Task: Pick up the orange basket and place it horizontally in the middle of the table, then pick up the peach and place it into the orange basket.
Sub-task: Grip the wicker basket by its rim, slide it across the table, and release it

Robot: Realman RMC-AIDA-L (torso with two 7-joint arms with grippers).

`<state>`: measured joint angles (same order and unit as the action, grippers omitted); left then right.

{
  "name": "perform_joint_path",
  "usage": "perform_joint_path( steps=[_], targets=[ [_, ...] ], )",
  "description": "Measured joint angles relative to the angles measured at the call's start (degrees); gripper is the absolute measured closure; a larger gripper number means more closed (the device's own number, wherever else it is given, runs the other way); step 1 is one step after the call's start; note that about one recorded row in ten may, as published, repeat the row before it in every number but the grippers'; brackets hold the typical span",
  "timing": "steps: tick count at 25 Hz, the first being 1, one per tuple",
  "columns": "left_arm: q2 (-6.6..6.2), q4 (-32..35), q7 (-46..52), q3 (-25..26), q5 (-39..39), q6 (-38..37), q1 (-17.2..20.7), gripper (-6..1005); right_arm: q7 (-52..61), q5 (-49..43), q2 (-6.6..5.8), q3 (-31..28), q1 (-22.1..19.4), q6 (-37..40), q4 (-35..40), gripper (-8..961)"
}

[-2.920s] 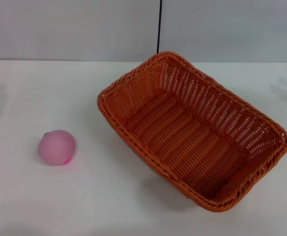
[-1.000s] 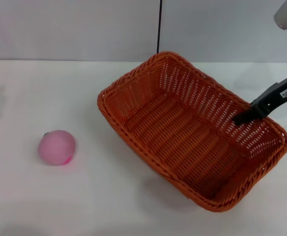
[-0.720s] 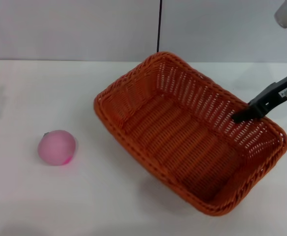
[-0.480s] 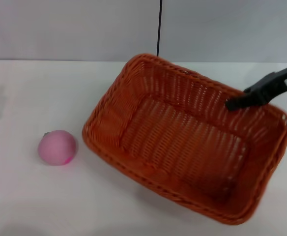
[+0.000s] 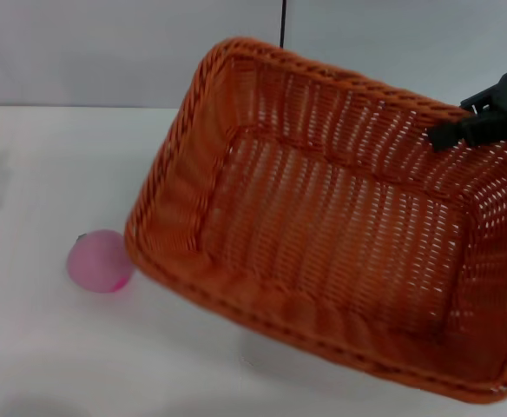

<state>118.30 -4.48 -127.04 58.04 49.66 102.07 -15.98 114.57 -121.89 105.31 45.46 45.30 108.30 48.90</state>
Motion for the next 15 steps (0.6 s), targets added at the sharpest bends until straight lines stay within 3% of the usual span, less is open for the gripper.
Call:
perform_joint_path(
  steps=[3,6,9,15],
  targets=[
    [0.02,0.0,-0.1,-0.1,0.0,0.0,-0.2,138,-4.8,-0.2,-0.43,1.3,1.3,2.9,0.0,791],
    [0.05,0.0,-0.1,-0.2,0.0,0.0,-0.2,138,-7.3,-0.3,-0.01,4.4,2.5,3.6,0.0,790],
    [0.15,-0.1,-0.1,-0.2,0.0,0.1,-0.2,139,-8.4,-1.4,1.57,7.4,3.5,2.2,-0.3,790],
    [0.18,-0.7,-0.1,-0.2,0.0,0.1,0.1,139,-11.7,-7.2,5.96,8.4,6.3,-2.2,-3.0,788]
  ],
)
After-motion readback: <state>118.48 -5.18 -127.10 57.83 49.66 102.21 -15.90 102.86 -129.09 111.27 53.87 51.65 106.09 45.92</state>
